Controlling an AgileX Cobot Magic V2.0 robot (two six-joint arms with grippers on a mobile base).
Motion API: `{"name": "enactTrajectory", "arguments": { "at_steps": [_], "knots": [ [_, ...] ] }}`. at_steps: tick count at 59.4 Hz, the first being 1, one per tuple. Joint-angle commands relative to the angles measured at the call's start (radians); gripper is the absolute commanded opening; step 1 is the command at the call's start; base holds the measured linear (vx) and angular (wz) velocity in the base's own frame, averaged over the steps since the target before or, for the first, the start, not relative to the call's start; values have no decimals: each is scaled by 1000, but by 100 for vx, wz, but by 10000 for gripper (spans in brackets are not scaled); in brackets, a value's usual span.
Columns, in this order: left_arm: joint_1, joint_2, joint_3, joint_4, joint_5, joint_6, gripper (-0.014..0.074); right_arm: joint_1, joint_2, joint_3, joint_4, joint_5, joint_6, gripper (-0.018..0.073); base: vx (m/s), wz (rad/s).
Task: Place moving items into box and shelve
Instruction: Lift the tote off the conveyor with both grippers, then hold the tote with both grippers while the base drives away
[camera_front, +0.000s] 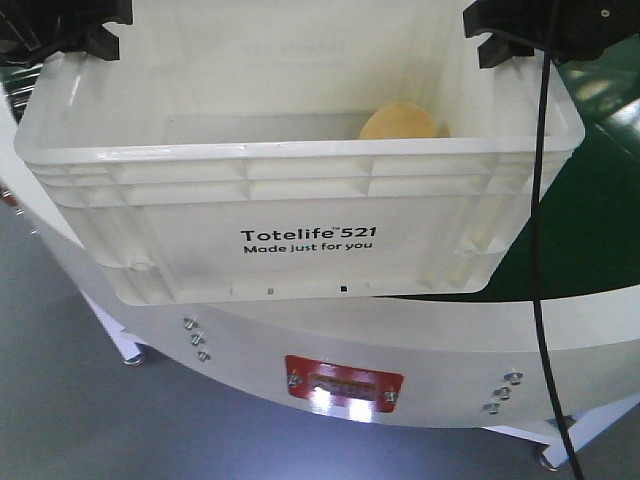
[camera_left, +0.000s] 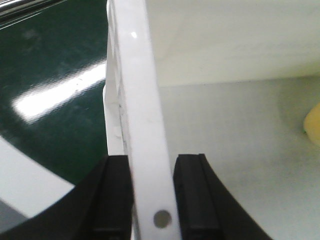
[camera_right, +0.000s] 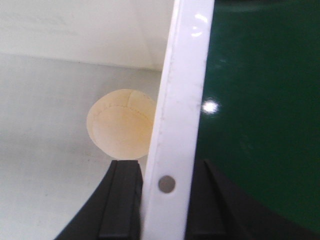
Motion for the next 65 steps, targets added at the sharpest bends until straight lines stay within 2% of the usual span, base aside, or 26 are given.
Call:
{"name": "enactTrajectory", "arguments": {
  "at_steps": [1, 65],
  "knots": [
    [-13, -55, -50, -81, -143, 0, -16, 11, -55, -50, 75, -115, -34, -13, -13, 54],
    [-13, -55, -50, -81, -143, 0, -16, 11, -55, -50, 75, -115, -33, -13, -15, 57]
  ]
}}
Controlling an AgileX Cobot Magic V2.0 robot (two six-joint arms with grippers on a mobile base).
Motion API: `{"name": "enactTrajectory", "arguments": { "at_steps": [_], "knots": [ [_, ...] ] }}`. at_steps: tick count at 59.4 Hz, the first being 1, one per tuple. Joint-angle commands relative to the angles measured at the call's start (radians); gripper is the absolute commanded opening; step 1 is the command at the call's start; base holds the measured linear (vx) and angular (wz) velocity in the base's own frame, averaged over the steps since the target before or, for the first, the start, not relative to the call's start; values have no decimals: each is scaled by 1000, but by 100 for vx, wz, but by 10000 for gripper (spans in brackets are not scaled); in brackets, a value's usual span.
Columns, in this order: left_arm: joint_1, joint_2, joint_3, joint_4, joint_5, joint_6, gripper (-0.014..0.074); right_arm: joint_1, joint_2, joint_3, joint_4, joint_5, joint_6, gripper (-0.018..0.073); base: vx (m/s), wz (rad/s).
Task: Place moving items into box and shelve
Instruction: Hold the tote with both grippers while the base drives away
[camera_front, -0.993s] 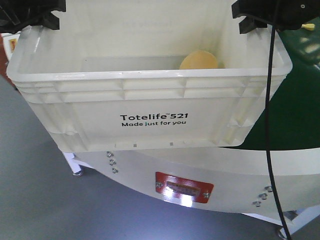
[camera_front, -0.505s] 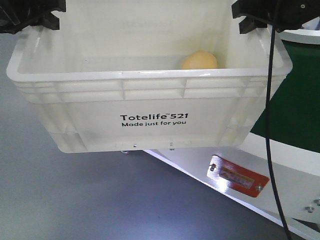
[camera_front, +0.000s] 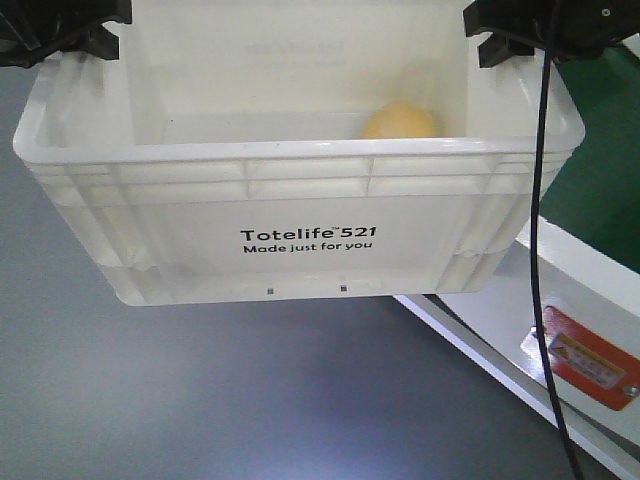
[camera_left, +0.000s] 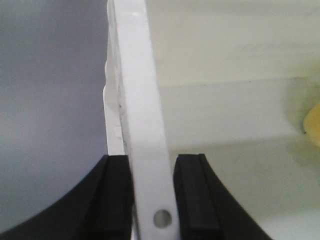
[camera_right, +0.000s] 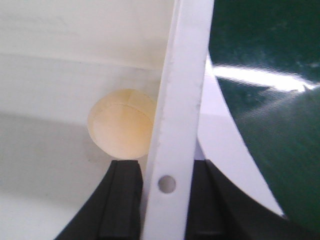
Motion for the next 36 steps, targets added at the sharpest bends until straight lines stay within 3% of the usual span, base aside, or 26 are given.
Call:
{"name": "enactTrajectory", "arguments": {
  "at_steps": [1, 36],
  "knots": [
    [-13, -55, -50, -82, -143, 0, -16, 11, -55, -50, 73, -115, -33, -13, -13, 57],
    [-13, -55, -50, -82, -143, 0, -16, 11, -55, -50, 73, -115, -34, -13, -10, 66]
  ]
}}
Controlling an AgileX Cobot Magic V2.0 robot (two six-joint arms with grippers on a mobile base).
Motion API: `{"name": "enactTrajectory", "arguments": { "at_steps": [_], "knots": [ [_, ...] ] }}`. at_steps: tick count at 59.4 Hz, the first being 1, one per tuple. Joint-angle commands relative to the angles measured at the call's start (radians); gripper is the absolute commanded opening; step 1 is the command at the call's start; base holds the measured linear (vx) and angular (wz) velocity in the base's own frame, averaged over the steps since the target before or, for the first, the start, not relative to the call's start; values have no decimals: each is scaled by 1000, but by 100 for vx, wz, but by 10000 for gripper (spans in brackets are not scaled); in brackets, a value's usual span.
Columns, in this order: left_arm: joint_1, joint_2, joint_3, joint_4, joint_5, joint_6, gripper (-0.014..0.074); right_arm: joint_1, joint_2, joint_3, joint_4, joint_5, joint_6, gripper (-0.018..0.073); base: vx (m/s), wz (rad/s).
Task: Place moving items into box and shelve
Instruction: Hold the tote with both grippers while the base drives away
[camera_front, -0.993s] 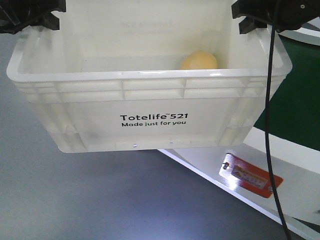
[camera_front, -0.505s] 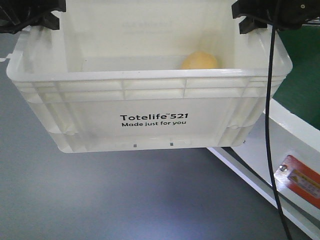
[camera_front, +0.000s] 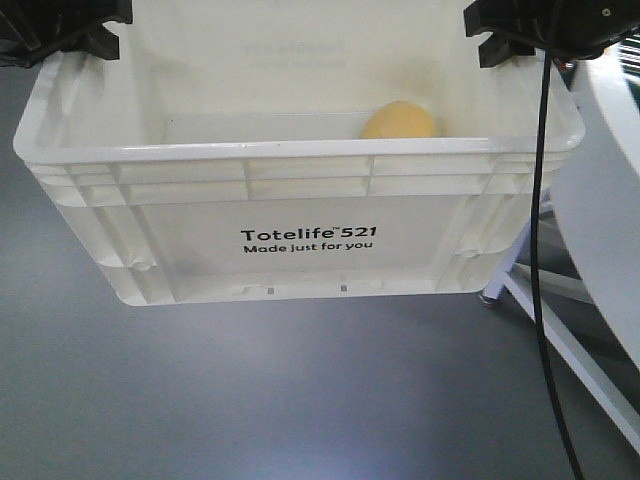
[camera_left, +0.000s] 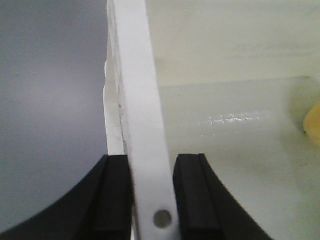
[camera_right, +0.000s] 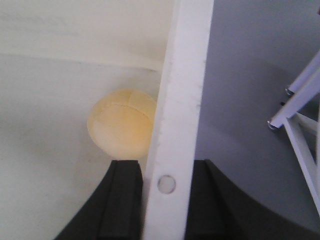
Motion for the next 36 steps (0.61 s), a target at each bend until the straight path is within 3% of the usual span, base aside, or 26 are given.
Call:
{"name": "enactTrajectory", "arguments": {
  "at_steps": [1, 36],
  "knots": [
    [-13, -55, -50, -81, -142, 0, -16, 11, -55, -50, 74, -115, -34, -13, -6, 73],
    [-13, -56, -50, -81, -142, 0, -16, 11, -56, -48, 66, -112, -33, -13, 3, 79]
  ]
}}
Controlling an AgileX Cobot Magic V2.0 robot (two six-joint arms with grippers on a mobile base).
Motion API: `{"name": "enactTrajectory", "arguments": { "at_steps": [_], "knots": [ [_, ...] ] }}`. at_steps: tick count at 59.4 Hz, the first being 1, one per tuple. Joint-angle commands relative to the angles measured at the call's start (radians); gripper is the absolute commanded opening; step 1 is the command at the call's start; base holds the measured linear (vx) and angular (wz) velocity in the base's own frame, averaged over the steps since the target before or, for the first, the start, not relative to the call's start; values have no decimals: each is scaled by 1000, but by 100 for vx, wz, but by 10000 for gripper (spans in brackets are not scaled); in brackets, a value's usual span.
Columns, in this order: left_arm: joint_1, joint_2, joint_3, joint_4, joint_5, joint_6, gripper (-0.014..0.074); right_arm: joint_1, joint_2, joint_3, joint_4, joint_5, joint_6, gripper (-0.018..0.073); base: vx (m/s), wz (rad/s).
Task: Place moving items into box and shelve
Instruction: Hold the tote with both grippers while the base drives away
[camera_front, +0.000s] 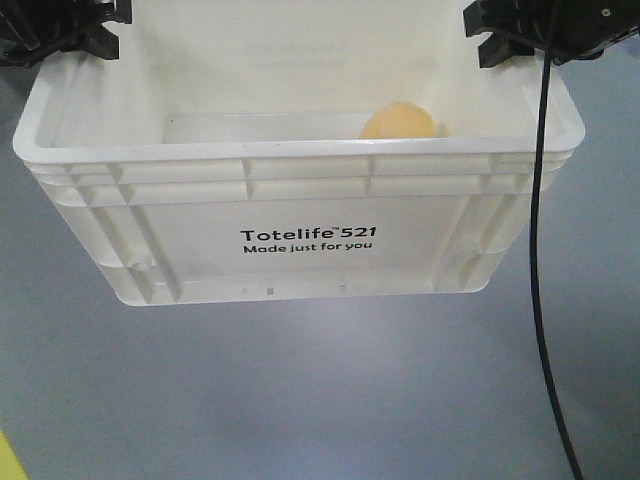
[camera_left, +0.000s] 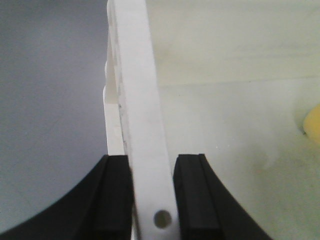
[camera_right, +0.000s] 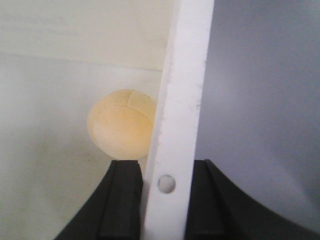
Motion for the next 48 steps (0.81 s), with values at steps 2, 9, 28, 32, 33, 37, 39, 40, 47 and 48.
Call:
{"name": "enactTrajectory", "arguments": {
  "at_steps": [2, 9, 28, 32, 33, 37, 39, 40, 47, 48],
  "knots": [
    [-13, -56, -50, -81, -139, 0, -16, 11, -56, -46, 67, -110, -33, -13, 14, 75],
    [-13, -57, -50, -82, -132, 0, -16, 11, -56, -46, 67, -109, -34, -13, 15, 72],
    [-13, -57, -50, -82, -127, 0, -16, 11, -56, -46, 67, -109, -34, -13, 20, 70],
    [-13, -57, -50, -82, -127, 0, -16, 11, -56, -46, 67, -109, -34, -13, 23, 69],
    [-13, -57, -50, -82, -127, 0, -16, 11, -56, -46, 67, -109, -34, -13, 23, 69],
    [-13, -57, -50, -82, -127, 0, -16, 11, -56, -46, 66, -109, -34, -13, 25, 67],
    [-13, -57, -50, -82, -128, 0, -16, 11, -56, -46, 66, -109, -34, -13, 26, 65],
    [-13, -57, -50, -82, -128, 0, -16, 11, -56, -46, 66, -109, -34, -13, 26, 64],
    [-13, -57, -50, -82, -126, 0, -16, 11, -56, -46, 66, -107, -34, -13, 28, 62],
    [-13, -57, -50, -82, -126, 0, -16, 11, -56, -46, 66, -107, -34, -13, 28, 60]
  ]
}}
